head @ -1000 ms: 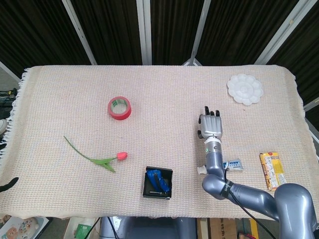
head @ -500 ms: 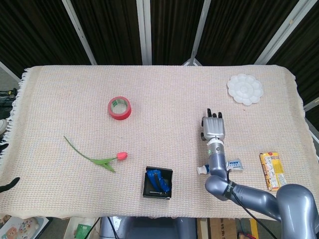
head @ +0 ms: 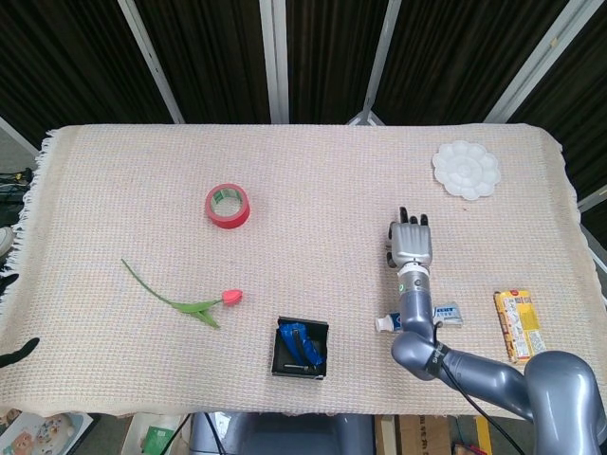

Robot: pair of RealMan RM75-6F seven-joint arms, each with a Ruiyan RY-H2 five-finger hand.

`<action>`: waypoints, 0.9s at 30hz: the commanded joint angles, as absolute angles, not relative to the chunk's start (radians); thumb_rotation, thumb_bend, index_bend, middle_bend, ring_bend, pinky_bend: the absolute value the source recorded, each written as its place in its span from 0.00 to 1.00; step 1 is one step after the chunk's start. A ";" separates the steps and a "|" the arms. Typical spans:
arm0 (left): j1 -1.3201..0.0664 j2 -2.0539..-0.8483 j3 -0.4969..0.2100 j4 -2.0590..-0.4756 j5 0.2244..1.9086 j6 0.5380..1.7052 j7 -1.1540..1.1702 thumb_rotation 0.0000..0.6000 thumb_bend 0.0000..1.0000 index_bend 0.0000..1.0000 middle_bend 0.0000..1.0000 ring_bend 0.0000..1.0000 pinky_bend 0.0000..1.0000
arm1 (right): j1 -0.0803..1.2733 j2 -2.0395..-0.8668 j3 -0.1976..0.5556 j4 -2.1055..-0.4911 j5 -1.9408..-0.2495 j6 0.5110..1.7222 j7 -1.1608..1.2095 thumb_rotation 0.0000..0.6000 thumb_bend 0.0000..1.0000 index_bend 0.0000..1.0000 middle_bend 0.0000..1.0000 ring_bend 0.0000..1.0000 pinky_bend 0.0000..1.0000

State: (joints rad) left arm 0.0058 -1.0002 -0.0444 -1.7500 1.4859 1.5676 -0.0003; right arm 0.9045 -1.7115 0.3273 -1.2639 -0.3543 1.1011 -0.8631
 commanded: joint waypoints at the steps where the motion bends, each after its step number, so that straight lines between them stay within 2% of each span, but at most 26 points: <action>1: 0.006 -1.001 -0.045 -1.751 1.485 1.568 0.001 1.00 0.24 0.16 0.00 0.00 0.00 | 0.904 -1.718 0.327 -1.251 -0.355 1.097 -0.861 1.00 0.37 0.43 0.09 0.17 0.10; 27: 0.007 -1.003 -0.045 -1.752 1.486 1.571 0.007 1.00 0.24 0.16 0.00 0.00 0.00 | 0.896 -1.768 0.335 -1.168 -0.376 1.089 -0.849 1.00 0.37 0.54 0.09 0.17 0.10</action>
State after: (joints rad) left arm 0.0067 -1.0027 -0.0450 -1.7518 1.4866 1.5714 0.0075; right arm 0.8955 -1.7681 0.3350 -1.1681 -0.3757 1.0885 -0.8488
